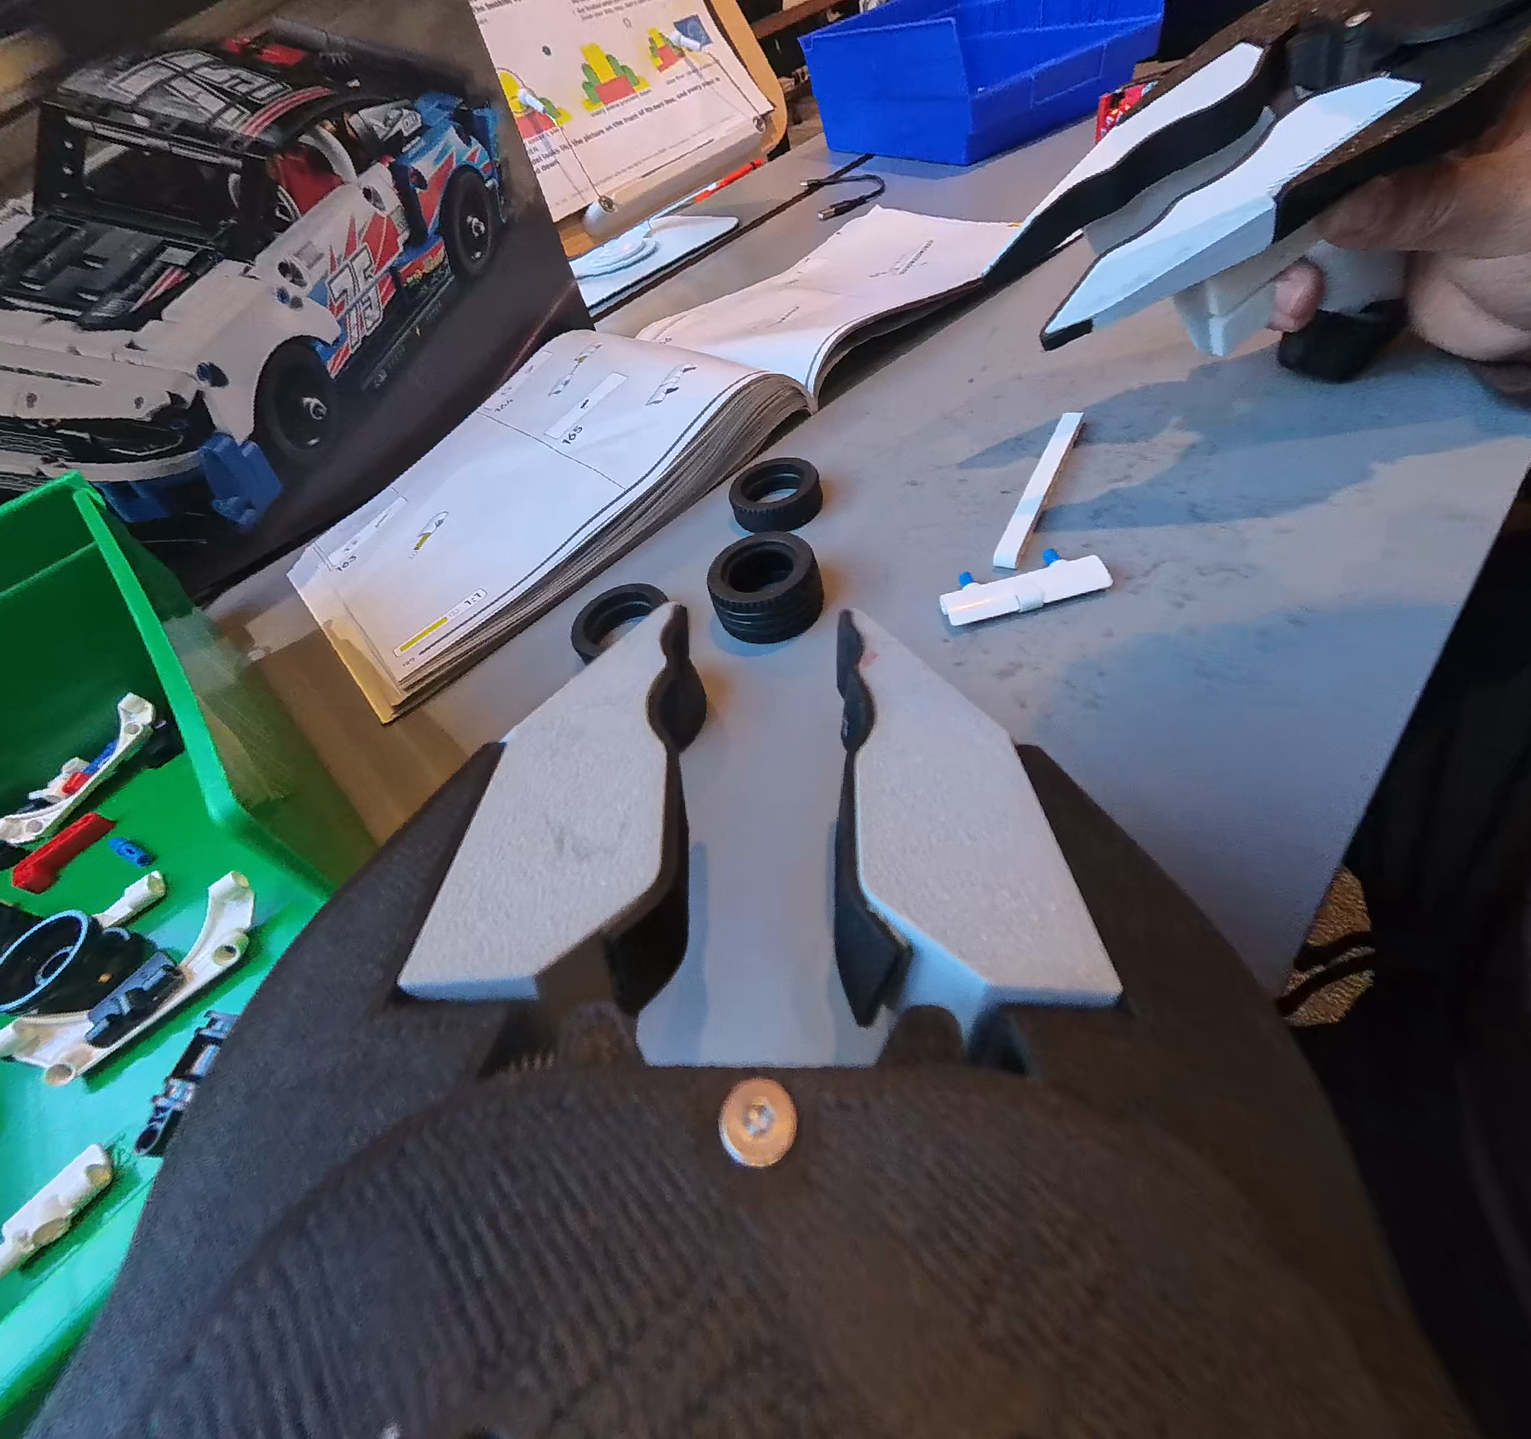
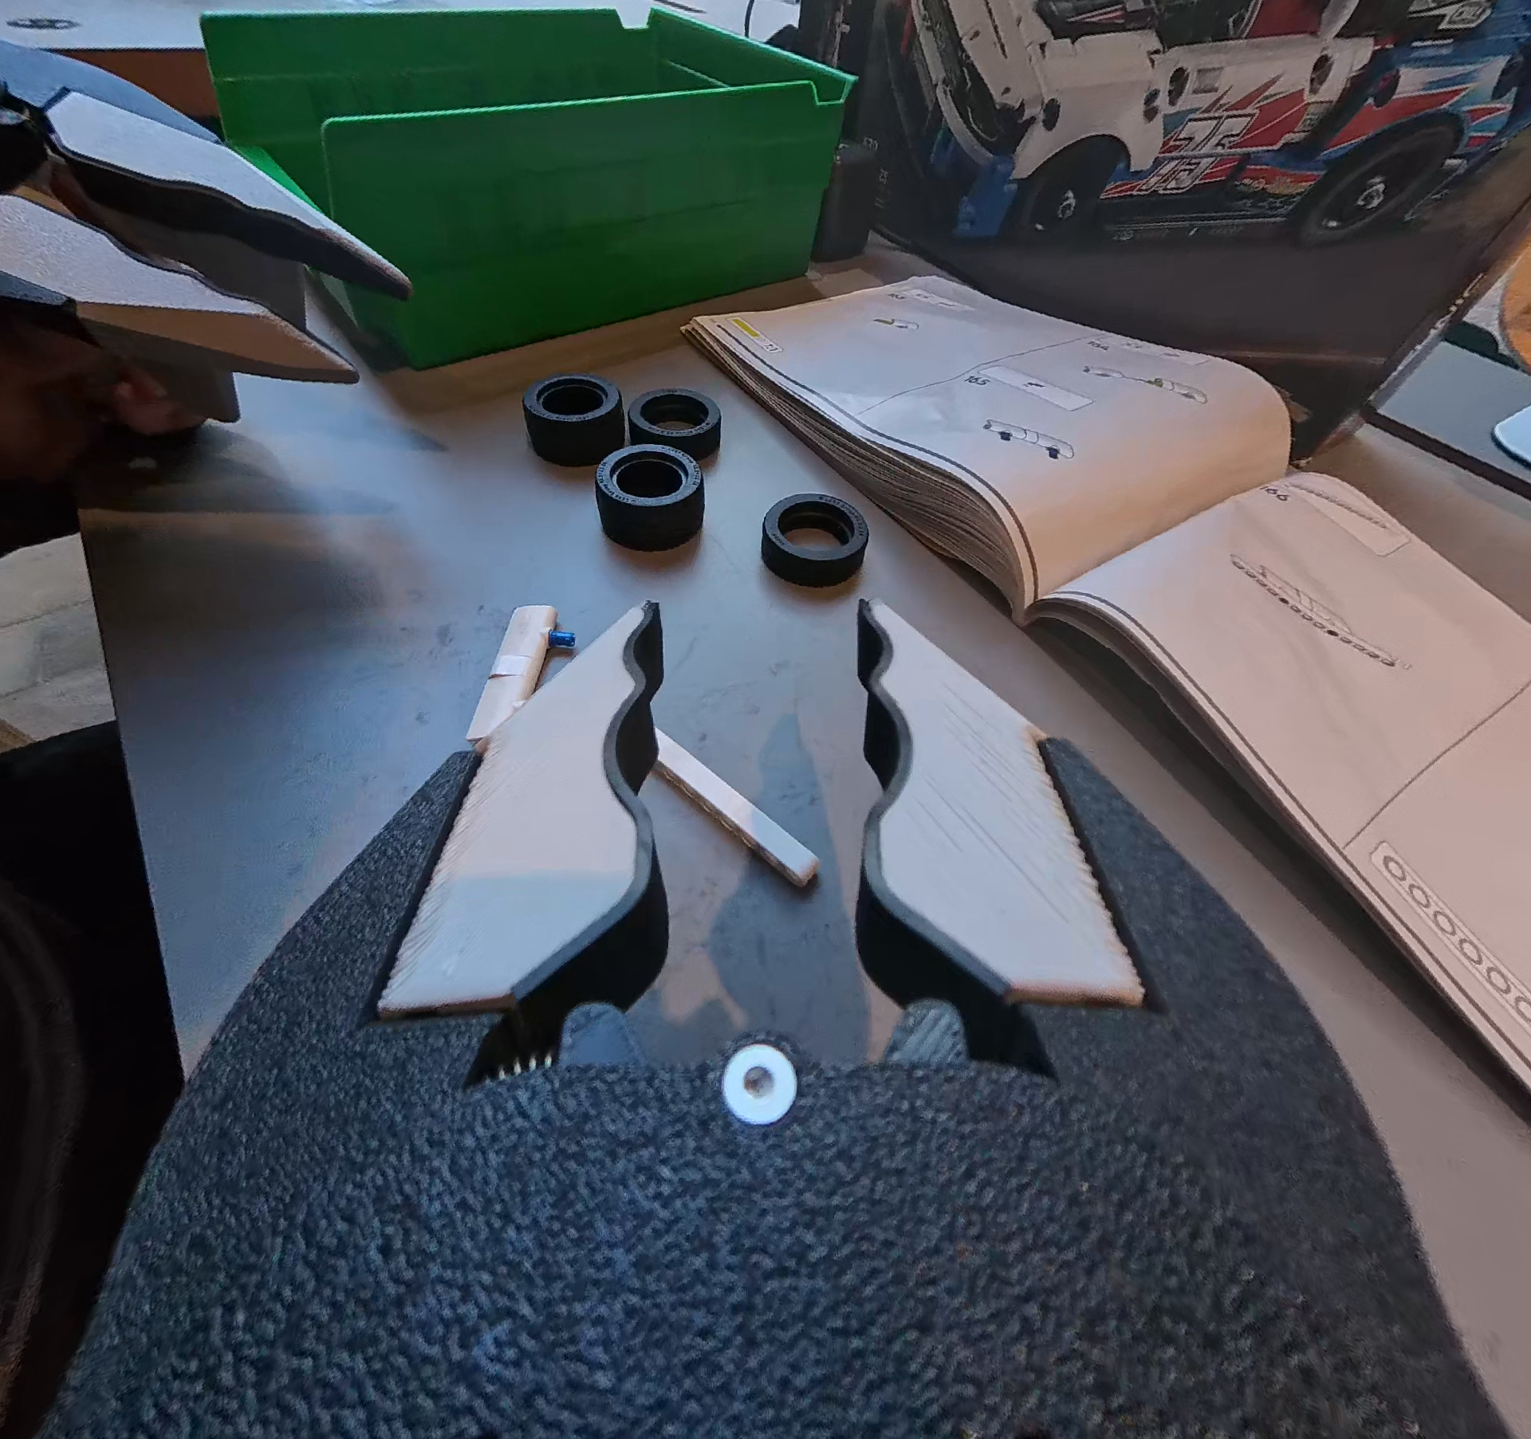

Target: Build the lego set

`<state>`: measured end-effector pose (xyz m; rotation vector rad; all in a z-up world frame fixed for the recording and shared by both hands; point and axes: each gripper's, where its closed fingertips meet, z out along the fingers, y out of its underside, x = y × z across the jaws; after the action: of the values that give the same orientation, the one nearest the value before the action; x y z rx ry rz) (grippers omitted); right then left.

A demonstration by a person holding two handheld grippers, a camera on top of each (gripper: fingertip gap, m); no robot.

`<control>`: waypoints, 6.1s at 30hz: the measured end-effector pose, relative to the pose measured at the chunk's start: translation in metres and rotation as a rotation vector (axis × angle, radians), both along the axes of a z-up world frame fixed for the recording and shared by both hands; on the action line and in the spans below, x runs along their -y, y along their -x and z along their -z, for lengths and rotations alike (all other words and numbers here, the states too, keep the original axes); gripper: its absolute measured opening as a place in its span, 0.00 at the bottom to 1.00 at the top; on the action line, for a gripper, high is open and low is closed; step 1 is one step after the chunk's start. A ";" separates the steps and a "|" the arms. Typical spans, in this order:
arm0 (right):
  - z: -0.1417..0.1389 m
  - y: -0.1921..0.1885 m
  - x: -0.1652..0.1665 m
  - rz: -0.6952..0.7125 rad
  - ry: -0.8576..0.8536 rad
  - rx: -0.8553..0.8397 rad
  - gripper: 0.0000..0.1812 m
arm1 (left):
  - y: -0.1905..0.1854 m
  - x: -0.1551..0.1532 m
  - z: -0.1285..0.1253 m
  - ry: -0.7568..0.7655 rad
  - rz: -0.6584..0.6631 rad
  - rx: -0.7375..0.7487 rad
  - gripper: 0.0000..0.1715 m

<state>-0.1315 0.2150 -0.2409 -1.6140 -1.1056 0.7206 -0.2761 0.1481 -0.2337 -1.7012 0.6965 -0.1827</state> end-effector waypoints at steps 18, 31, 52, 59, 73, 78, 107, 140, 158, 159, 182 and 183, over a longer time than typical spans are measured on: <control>0.016 0.007 0.009 -0.030 -0.103 0.147 0.26 | -0.039 0.013 0.035 0.153 0.226 -0.180 0.20; 0.023 -0.003 0.005 -0.027 -0.086 0.185 0.27 | -0.045 0.016 0.045 0.118 0.240 -0.302 0.18; 0.025 -0.004 0.002 -0.021 -0.074 0.198 0.24 | -0.038 0.010 0.035 0.139 0.207 -0.199 0.17; 0.026 -0.003 0.002 -0.024 -0.073 0.201 0.24 | -0.038 0.010 0.035 0.142 0.204 -0.194 0.17; 0.027 -0.003 0.003 -0.023 -0.078 0.209 0.23 | -0.038 0.010 0.036 0.143 0.203 -0.201 0.17; 0.027 -0.003 0.003 -0.025 -0.079 0.209 0.23 | -0.037 0.010 0.036 0.143 0.201 -0.199 0.16; 0.029 -0.011 -0.007 0.026 -0.070 0.228 0.22 | -0.038 0.010 0.037 0.152 0.203 -0.203 0.16; 0.061 0.007 0.027 -0.151 0.248 0.341 0.04 | -0.106 -0.013 0.071 0.356 0.395 -0.312 0.10; 0.048 -0.019 0.061 -0.223 0.095 0.321 0.17 | -0.119 -0.010 0.071 0.333 0.445 -0.334 0.09; 0.050 -0.018 0.061 -0.216 0.088 0.336 0.16 | -0.119 -0.012 0.071 0.338 0.444 -0.330 0.09; 0.059 0.000 0.044 -0.144 0.101 0.382 0.26 | -0.108 -0.024 0.071 0.316 0.497 -0.349 0.09; 0.059 0.001 0.043 -0.146 0.102 0.383 0.26 | -0.108 -0.025 0.071 0.316 0.497 -0.349 0.09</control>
<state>-0.1324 0.1719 -0.2998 -1.8201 -1.4938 0.5814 -0.1683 0.1730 -0.3045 -1.8505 1.4103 -0.3620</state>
